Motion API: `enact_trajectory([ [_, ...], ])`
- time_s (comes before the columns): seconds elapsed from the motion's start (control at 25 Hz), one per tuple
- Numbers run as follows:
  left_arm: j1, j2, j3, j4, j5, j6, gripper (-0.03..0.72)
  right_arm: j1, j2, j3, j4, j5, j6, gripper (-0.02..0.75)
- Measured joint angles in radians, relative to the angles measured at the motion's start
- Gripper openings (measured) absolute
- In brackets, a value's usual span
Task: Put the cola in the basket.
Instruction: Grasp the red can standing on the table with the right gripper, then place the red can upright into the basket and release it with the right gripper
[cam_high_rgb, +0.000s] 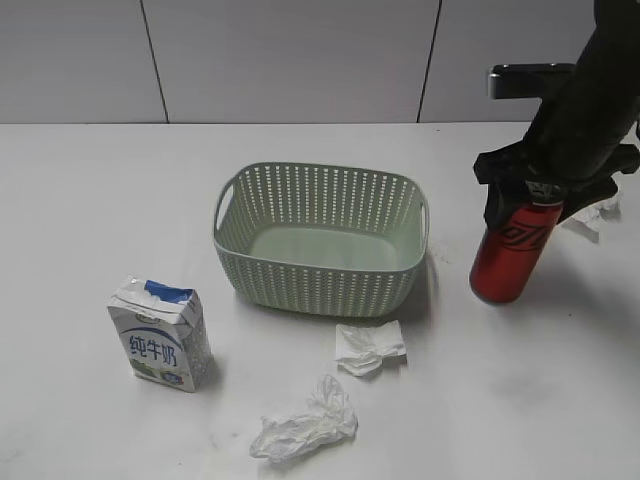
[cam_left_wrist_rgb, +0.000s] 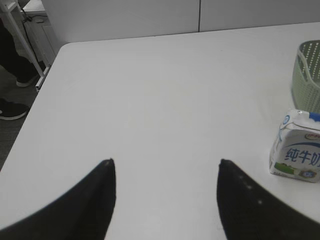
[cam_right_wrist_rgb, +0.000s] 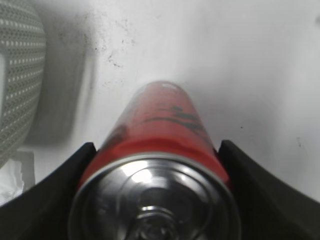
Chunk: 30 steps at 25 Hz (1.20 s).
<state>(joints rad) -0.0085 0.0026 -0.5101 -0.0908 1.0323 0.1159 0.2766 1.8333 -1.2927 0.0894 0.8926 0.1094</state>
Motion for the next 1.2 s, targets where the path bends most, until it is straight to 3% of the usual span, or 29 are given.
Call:
enact_trajectory([
  [0.2, 0.000, 0.000, 0.000, 0.000, 0.000, 0.000, 0.489, 0.000, 0.006, -0.068, 0.001, 0.077, -0.003, 0.524],
  [0.44, 0.000, 0.000, 0.000, 0.000, 0.000, 0.000, 0.489, 0.016, 0.007, -0.267, -0.012, 0.256, -0.046, 0.524],
  [0.84, 0.000, 0.000, 0.000, 0.000, 0.000, 0.000, 0.489, 0.261, 0.028, -0.588, -0.041, 0.327, -0.072, 0.524],
  [1.2, 0.000, 0.000, 0.000, 0.000, 0.000, 0.000, 0.489, 0.377, 0.231, -0.625, -0.027, 0.267, -0.080, 0.524],
])
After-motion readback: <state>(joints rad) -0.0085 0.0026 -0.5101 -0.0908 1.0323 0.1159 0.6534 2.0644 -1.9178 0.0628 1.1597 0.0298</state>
